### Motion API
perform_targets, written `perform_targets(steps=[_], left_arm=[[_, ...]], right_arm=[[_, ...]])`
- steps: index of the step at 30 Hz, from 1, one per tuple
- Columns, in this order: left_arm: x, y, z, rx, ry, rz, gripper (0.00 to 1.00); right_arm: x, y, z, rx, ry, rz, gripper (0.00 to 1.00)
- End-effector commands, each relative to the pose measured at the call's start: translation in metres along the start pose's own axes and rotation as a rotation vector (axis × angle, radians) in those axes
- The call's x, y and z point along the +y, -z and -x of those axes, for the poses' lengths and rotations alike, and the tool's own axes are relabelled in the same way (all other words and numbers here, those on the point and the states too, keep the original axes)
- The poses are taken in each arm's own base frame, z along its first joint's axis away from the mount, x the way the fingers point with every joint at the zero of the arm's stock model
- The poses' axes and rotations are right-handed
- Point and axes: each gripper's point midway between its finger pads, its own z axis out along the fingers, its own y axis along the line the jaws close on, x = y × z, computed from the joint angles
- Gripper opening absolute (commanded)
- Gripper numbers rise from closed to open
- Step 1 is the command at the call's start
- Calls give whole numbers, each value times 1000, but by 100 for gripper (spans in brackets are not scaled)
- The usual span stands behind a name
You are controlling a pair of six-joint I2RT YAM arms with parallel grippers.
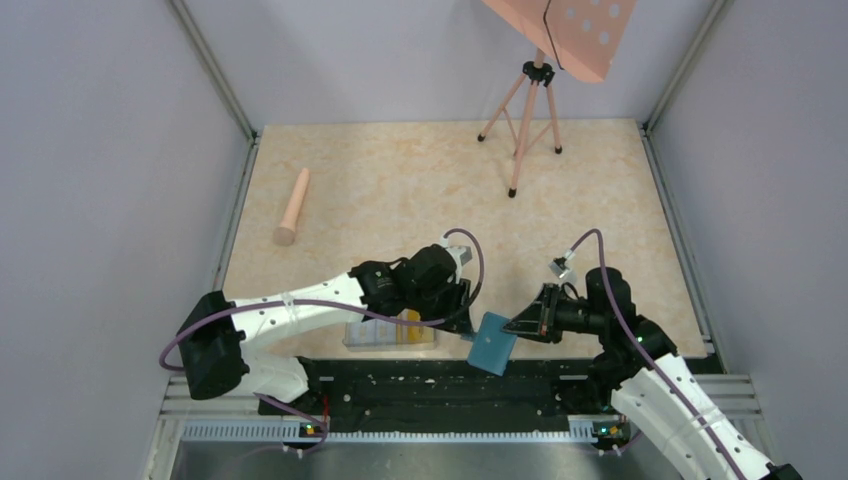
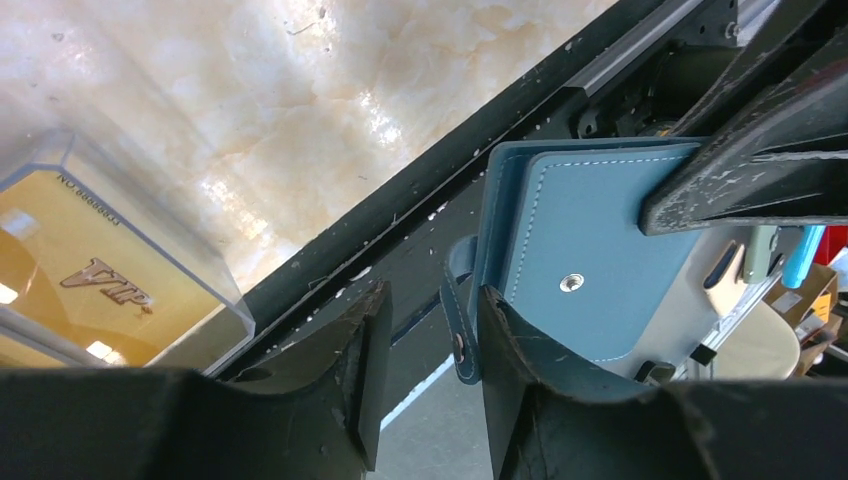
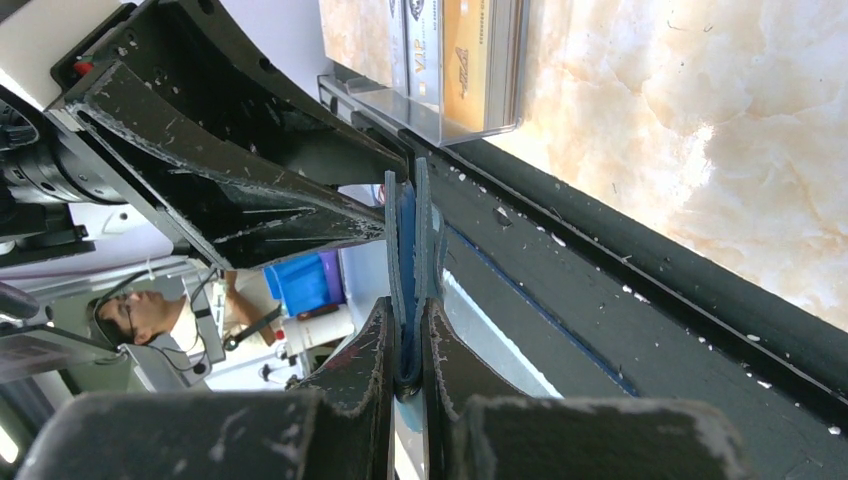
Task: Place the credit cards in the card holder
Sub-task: Open the card holder.
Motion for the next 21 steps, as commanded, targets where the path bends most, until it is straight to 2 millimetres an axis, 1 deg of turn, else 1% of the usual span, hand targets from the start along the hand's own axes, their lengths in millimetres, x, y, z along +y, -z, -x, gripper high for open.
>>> perform_targets(steps=[1,2,4,6,8,14,16,17,21], left_arm=[[3,0,-1,7,-13,23,48],[4,0,-3,11,-11,24,52],[2,-2,-5,21,-9,10,53],[-2,-4,-5,23,-9,-22,52],[-7,-5,-4,17,-8,-46,48],[-8,-8,-5,24,-10,-56,27],[-7,-8,-6,30,-9,-50,11],[-6,-7,-7,31,-7,-48,1],[1,2,-3,-4,-6,-7,0]], right_arm=[[22,6,1,-4,45,59,0],[22,6,1,-5,44,58,0],[22,6,2,-6,44,57,0],[21,6,1,-5,43,57,0],[21,6,1,-4,44,57,0],[20,6,1,-5,43,58,0],[21,6,1,-6,45,63,0],[22,6,1,-7,47,65,0],[23,5,4,-17,52,70,0]])
